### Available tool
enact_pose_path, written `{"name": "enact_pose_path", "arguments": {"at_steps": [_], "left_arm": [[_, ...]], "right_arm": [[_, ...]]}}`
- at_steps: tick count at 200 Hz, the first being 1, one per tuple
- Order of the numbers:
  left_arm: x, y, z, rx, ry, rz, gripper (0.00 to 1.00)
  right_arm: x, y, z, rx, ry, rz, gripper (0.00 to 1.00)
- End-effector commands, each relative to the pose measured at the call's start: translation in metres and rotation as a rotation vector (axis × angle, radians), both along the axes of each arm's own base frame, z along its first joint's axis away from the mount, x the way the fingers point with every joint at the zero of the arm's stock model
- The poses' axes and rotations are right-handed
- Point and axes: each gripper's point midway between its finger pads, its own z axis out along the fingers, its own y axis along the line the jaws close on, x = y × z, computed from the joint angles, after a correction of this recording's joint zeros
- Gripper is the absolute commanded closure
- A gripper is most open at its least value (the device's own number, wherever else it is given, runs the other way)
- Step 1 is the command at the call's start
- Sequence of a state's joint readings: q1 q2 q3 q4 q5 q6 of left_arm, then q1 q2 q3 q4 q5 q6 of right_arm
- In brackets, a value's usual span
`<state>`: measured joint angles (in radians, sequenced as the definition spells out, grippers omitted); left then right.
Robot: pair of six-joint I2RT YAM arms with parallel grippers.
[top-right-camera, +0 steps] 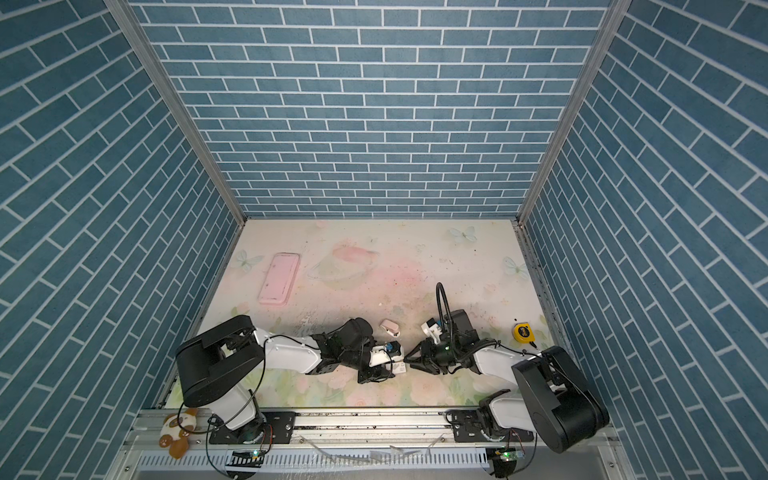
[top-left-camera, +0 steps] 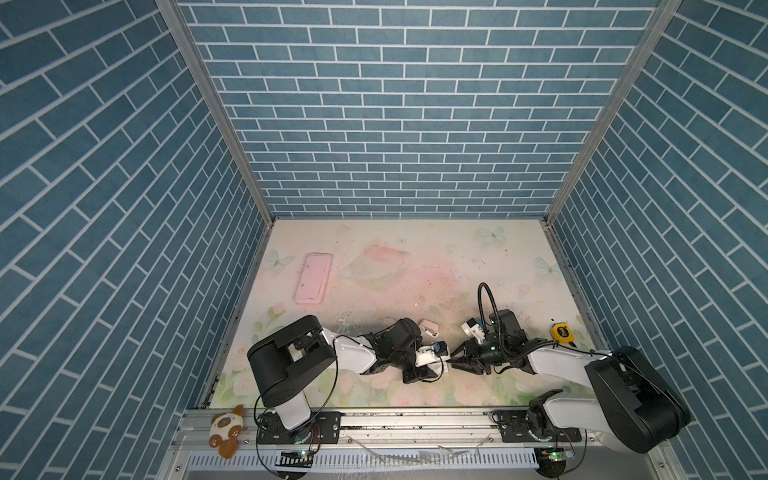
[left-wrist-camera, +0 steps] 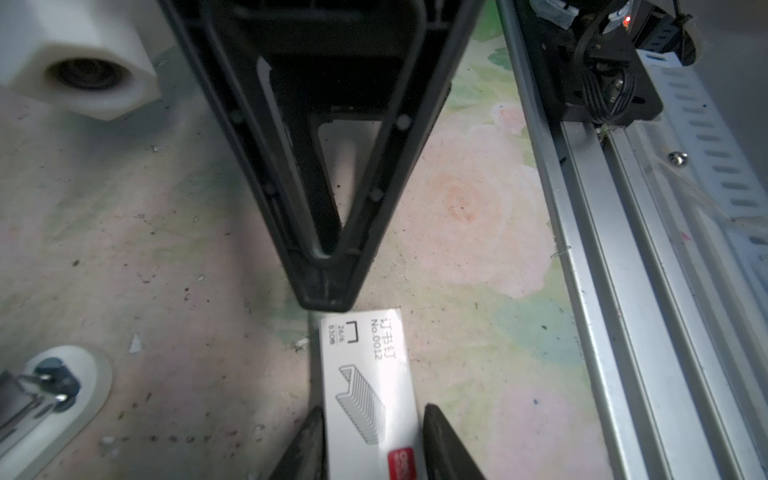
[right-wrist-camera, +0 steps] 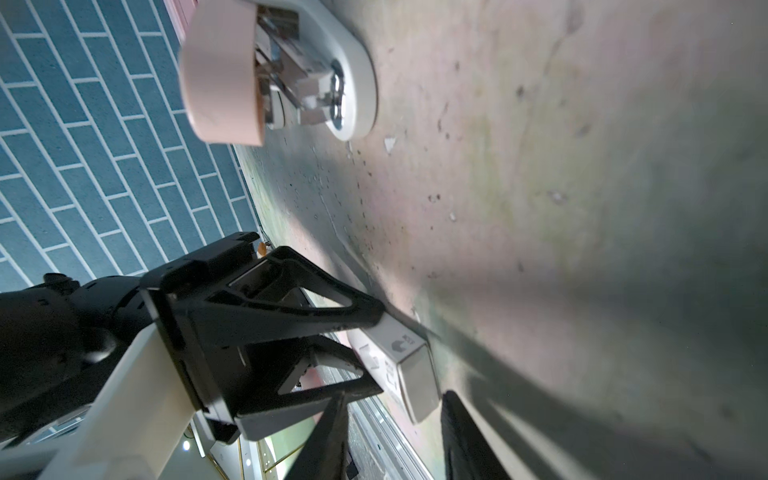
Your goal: Load the staples into the stapler
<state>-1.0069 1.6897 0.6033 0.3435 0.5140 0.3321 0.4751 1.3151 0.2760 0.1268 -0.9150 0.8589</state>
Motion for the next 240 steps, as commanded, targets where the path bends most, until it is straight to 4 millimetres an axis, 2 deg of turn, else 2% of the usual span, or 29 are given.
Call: {"name": "enact_pose_path", "arguments": {"at_steps": [1,31,85,207,240], "left_arm": [[-0.015,0.023,-0.034,0.151,0.075,0.004,0.64],[-0.015,0.023,-0.036,0.163,0.084,0.002,0.67],[-0.015,0.023,-0.036,0.162,0.086,0.001,0.61],[-0.025,0.029,-0.033,0.200,0.085,-0.042,0.57],[-0.025,0.030,-0.039,0.230,0.089,-0.049,0.57]], "right_arm": [[0.001,0.007,0.005,0.023,0.003,0.023,0.63],[-0.002,0.009,0.003,0.020,0.011,0.037,0.63],[-0.002,0.012,0.002,0.023,0.007,0.042,0.64],[-0.005,0.012,-0.001,0.021,0.015,0.052,0.66],[-0.006,0.011,-0.003,0.016,0.015,0.052,0.64]]}}
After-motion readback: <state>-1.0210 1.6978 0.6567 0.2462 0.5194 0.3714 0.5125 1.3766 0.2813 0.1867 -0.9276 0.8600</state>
